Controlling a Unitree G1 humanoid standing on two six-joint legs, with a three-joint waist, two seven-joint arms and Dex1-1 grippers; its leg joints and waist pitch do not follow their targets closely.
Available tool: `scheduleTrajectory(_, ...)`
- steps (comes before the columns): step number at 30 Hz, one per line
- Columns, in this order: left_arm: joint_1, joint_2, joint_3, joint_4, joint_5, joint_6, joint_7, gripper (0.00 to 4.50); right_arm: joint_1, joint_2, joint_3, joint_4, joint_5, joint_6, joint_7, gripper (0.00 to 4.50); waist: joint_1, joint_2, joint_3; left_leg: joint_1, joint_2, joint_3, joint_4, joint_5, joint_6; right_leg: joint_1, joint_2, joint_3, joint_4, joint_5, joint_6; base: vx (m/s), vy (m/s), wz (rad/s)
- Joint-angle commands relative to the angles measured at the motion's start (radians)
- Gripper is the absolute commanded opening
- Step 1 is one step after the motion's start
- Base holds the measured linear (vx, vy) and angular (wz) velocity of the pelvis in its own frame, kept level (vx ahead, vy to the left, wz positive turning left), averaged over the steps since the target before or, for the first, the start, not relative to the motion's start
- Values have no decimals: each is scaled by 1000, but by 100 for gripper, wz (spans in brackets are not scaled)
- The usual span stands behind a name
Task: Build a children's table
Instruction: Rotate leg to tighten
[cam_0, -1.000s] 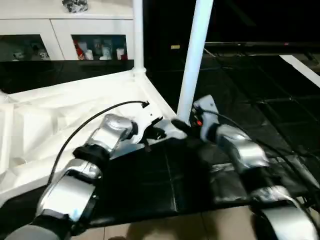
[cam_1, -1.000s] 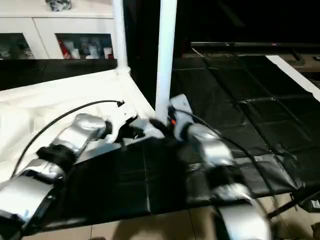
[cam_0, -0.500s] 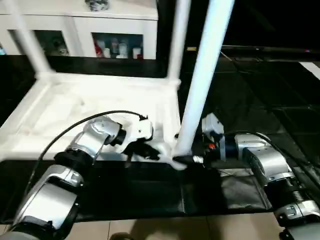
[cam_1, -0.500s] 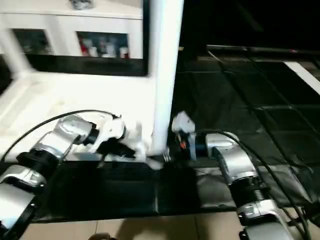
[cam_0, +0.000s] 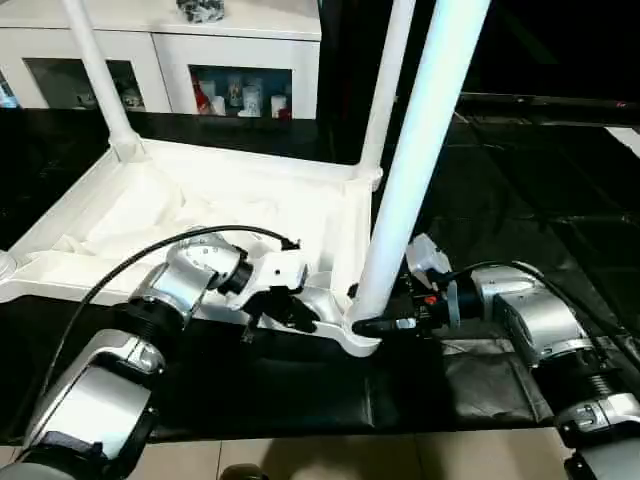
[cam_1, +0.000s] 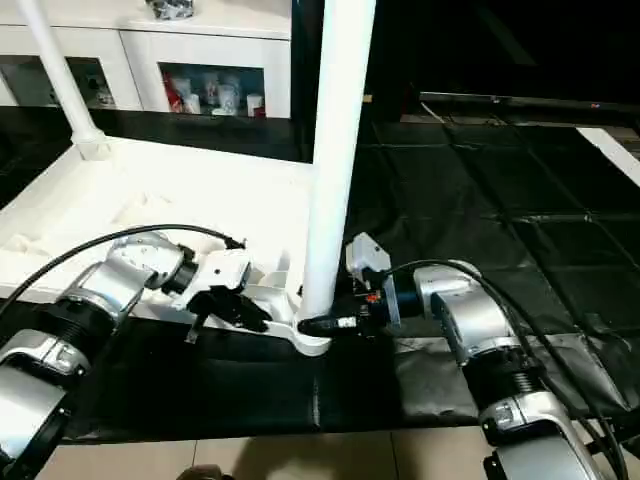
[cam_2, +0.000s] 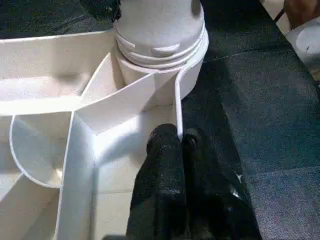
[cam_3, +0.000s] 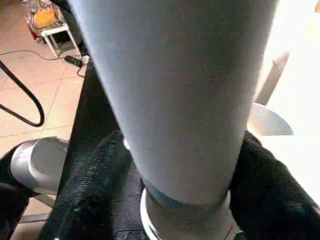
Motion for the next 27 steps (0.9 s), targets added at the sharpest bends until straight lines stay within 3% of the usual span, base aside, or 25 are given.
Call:
scheduleTrajectory(1, -14, -8, -12, -8, 15, -20, 19, 0, -1, -4, 21, -15, 4, -1, 46, 249, -6, 1, -74, 3, 36, -4, -67, -155, 36, 59, -76, 64, -73, -274, -148, 0, 0, 0)
scheduleTrajectory(5, -13, -10, -9, -4, 12, -18, 22, 0, 4, 0, 25, -21, 8, 5, 45, 213, -5, -1, -73, 2, 35, -5, -67, -160, 34, 60, -76, 64, -75, -289, -141, 0, 0, 0)
scheduleTrajectory(11, -19, -17, -3, 15, 25, -10, 63, 0, 11, 9, 24, -27, 16, 20, 36, 205, -2, 0, -74, 2, 35, -4, -67, -154, 34, 60, -75, 64, -73, -271, -144, 0, 0, 0)
scheduleTrajectory(15, -53, -79, 46, 48, 9, 105, 202, 0, 11, 71, -16, -17, 11, 59, -123, 204, 1, 0, -70, 5, 34, -4, -68, -172, 23, 56, -75, 63, -79, -315, -137, 0, 0, 0)
scheduleTrajectory(16, -65, -103, 61, 58, 2, 134, 247, 0, 5, 99, -26, 5, -9, 51, -198, 204, -2, 0, -68, 8, 32, -5, -70, -193, 11, 55, -78, 61, -87, -373, -119, 0, 0, 0)
scheduleTrajectory(18, -92, -157, 97, 89, -14, 187, 366, 0, -23, 159, -48, 65, -52, 64, -376, 202, -10, -3, -67, 11, 24, -8, -70, -204, -8, 55, -81, 56, -102, -484, -74, -30, -3, -1)
scheduleTrajectory(20, -118, -205, 129, 119, -32, 242, 459, 0, -53, 207, -66, 125, -79, 83, -512, 200, -28, -1, -67, 9, 24, -12, -71, -208, -24, 55, -80, 51, -104, -501, -69, 0, 0, 0)
scheduleTrajectory(23, -164, -301, 182, 186, -52, 327, 669, 0, -154, 311, -115, 284, -100, 101, -779, 196, -56, -1, -69, 0, 21, -14, -70, -206, -15, 60, -78, 51, -101, -459, -83, 0, 0, 0)
scheduleTrajectory(24, -164, -301, 182, 186, -52, 327, 669, 0, -154, 311, -115, 284, -100, 101, -779, 196, -65, 1, -72, -2, 20, -14, -69, -194, -15, 60, -76, 51, -97, -432, -95, 0, 0, 0)
scheduleTrajectory(27, -183, -346, 208, 218, -48, 344, 765, 0, -215, 369, -147, 361, -129, 85, -932, 196, -70, -2, -78, -6, 16, -9, -64, -132, 19, 65, -73, 58, -84, -310, -131, 0, 0, 0)
